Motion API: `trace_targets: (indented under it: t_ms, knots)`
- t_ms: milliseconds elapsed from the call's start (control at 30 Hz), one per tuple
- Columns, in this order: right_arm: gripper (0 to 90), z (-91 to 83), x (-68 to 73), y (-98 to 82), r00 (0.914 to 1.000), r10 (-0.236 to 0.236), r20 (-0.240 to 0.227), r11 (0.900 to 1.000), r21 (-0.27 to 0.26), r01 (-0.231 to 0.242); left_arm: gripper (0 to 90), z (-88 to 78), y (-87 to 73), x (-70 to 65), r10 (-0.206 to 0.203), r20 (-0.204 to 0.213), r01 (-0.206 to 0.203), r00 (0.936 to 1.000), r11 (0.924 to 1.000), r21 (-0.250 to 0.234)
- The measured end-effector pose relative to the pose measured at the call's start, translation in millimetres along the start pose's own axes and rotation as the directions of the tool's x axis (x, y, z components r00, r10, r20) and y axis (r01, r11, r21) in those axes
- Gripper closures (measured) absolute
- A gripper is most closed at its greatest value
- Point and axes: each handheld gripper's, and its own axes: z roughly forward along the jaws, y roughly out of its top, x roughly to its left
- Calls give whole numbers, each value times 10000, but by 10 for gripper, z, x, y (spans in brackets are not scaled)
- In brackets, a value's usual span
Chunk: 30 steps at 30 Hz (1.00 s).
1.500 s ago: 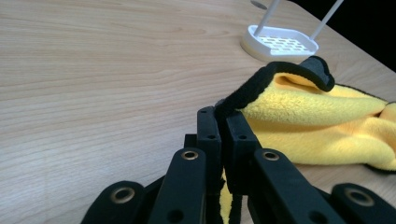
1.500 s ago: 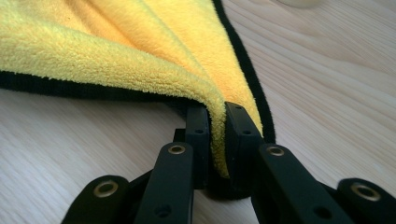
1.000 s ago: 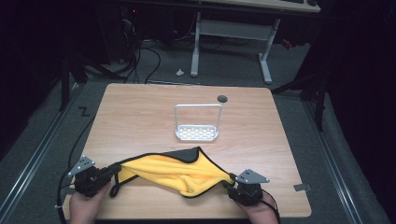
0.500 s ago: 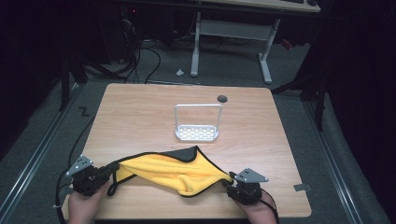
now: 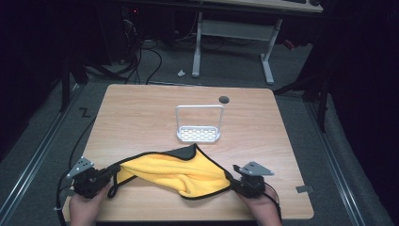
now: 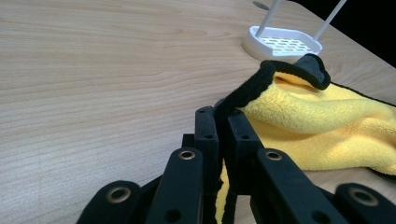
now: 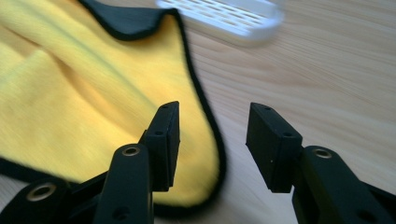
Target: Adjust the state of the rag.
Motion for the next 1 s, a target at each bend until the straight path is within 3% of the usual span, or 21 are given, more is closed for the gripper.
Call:
trace_targets:
  t_ms: [100,200,300,433,500,567,667,700,767,800,867,900,933,967,1000]
  knots:
    - [552,305,138,157,9985,-479,-265,9978,440,491,846,-28,16,-21,-11,116,12,9999,10000,-94]
    - [573,587,178,243,9980,-529,-339,9925,1090,563,852,-124,69,-99,175,317,-161,9993,9989,-448]
    - [602,704,222,200,9962,-828,-267,9839,1569,860,852,-231,147,-195,416,441,-375,9982,9952,-900]
    - [613,564,240,101,9968,-682,-412,9838,1635,741,852,-226,213,-267,559,434,-508,9975,9926,-1107]
    - [615,401,274,-25,9960,-637,-619,9841,1619,730,852,-191,281,-323,652,479,-591,9967,9911,-1195]
    - [615,154,332,-200,9935,-518,-1013,9840,1645,681,852,-163,416,-457,941,619,-844,9936,9860,-1440]
    - [597,68,341,-253,9932,-506,-1046,9854,1569,667,851,-146,547,-566,998,769,-859,9920,9823,-1664]
    - [560,27,308,-223,9951,-500,-856,9893,1326,612,848,-73,657,-632,937,842,-806,9920,9858,-1474]
    - [540,39,275,-172,9963,-411,-752,9915,1199,499,845,-11,694,-653,926,791,-817,9926,9880,-1309]
    - [500,106,194,-31,9984,-171,-546,9959,873,218,833,67,713,-658,907,720,-819,9933,9898,-1166]
    - [478,222,128,123,9988,-127,-467,9982,578,154,825,390,716,-606,706,589,-670,9958,9959,-611]
    - [471,298,107,193,9991,-197,-384,9985,501,216,820,390,716,-606,706,589,-670,9958,9959,-611]
    - [471,298,107,193,9991,-197,-384,9985,501,216,820,505,708,-579,652,516,-629,9965,9970,-454]
    - [451,470,89,306,9993,-159,-344,9977,648,181,803,706,688,-523,512,356,-510,9981,9987,-70]
    - [448,537,90,337,9991,-240,-358,9971,720,266,793,829,664,-489,347,352,-353,9988,9992,189]
